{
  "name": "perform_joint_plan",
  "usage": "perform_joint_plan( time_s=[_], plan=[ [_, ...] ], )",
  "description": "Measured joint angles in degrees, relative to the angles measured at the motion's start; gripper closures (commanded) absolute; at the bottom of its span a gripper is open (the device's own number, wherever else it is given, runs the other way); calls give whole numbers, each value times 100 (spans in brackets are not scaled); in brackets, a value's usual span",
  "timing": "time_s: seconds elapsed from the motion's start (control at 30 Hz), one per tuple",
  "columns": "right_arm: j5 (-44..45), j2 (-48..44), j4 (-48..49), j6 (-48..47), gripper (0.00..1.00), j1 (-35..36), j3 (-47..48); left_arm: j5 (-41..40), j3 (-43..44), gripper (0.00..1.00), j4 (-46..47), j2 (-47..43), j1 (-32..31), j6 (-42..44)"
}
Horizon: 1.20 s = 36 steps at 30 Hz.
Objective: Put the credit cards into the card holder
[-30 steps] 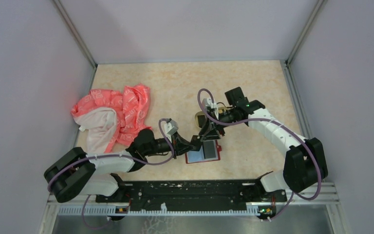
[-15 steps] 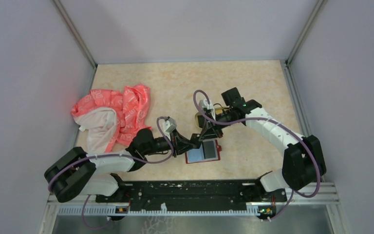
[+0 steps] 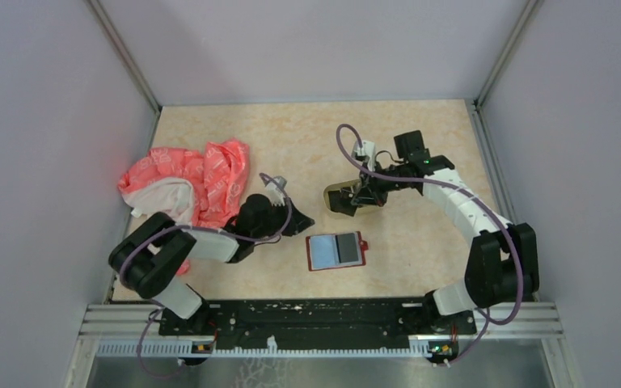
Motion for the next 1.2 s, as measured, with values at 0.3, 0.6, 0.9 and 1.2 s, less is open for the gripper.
perform_joint_plan(
  time_s=[0.3,0.6,0.9,1.2],
  plan=[
    [289,-190,444,527,100,-553,-13,538,1843,96,-901,2085,72,-774],
    [249,-229,542,634,100,-560,-15,942,3110,94,-1209,2997,72,-988],
    [-227,111,109,271,100,-586,-4,1029,4319,91,-1261,3803,170,-935],
    [-785,396,-494,160,100,-601,-4,155,2472,86,-1401,1244,190,232]
  ],
)
